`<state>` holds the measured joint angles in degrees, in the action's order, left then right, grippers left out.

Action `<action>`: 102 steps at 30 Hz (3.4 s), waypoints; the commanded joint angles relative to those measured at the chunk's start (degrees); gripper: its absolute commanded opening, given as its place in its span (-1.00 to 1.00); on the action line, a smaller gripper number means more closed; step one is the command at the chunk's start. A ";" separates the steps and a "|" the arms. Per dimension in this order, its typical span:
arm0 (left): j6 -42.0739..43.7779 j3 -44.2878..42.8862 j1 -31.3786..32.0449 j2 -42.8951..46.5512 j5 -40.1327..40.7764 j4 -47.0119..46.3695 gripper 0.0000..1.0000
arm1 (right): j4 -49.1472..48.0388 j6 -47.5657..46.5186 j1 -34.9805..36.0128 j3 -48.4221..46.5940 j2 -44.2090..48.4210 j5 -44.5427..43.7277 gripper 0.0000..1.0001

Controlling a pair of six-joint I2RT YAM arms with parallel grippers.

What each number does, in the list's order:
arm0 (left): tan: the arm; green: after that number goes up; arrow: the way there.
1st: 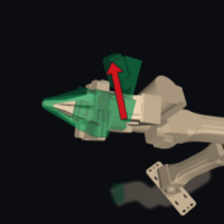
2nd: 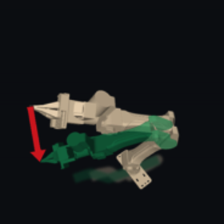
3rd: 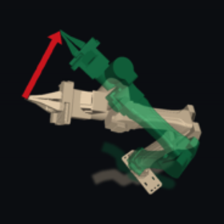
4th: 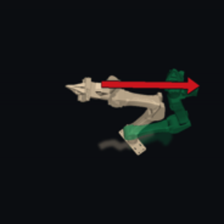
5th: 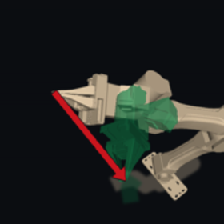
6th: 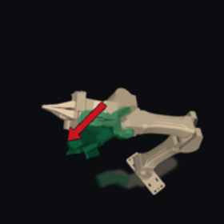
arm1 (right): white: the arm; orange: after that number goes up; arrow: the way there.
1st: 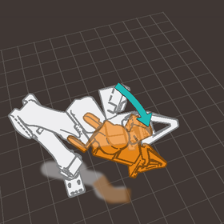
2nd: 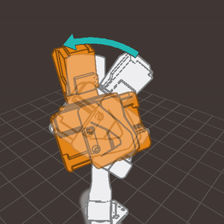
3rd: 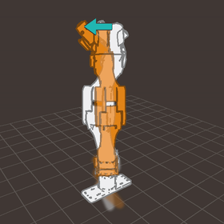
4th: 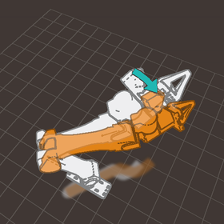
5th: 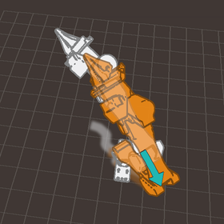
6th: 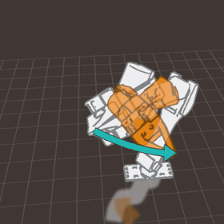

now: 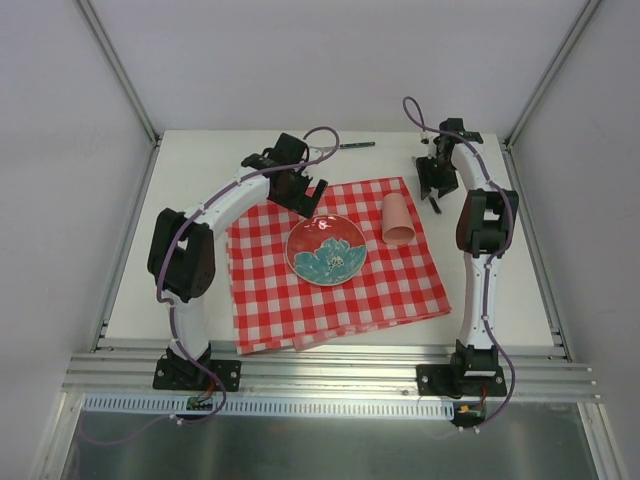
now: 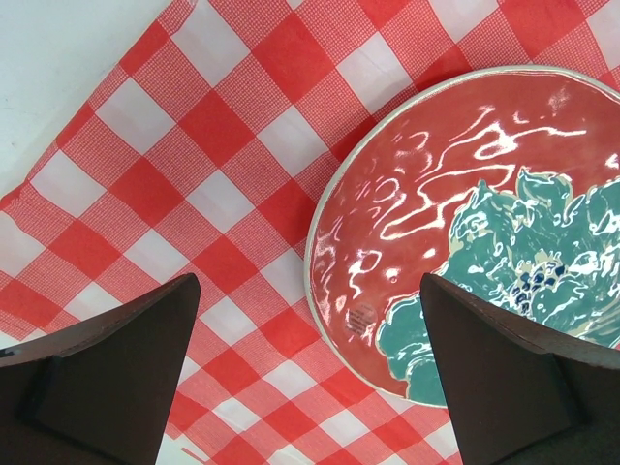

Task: Set the dinner table for one person

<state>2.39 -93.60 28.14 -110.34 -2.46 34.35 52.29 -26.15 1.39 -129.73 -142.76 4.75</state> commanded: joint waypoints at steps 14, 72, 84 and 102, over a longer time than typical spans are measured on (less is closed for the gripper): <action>0.59 -2.81 0.25 0.75 0.61 -0.07 0.98 | -0.18 0.57 0.46 -6.50 -4.11 0.35 0.04; 0.59 1.93 0.60 4.70 0.52 -0.51 0.98 | 2.64 -1.18 -2.00 2.12 4.34 2.10 0.01; 1.30 1.32 0.60 4.09 1.41 -0.42 0.98 | 3.43 -4.08 -2.18 6.95 2.84 2.28 -0.33; 0.94 -2.63 0.60 1.71 0.96 -0.51 0.98 | 3.61 -5.06 -2.79 13.89 10.37 3.94 -0.99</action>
<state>2.79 -93.30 28.18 -108.53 -2.33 33.71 52.10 -32.34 -1.04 -117.67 -136.09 7.05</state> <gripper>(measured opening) 0.991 0.053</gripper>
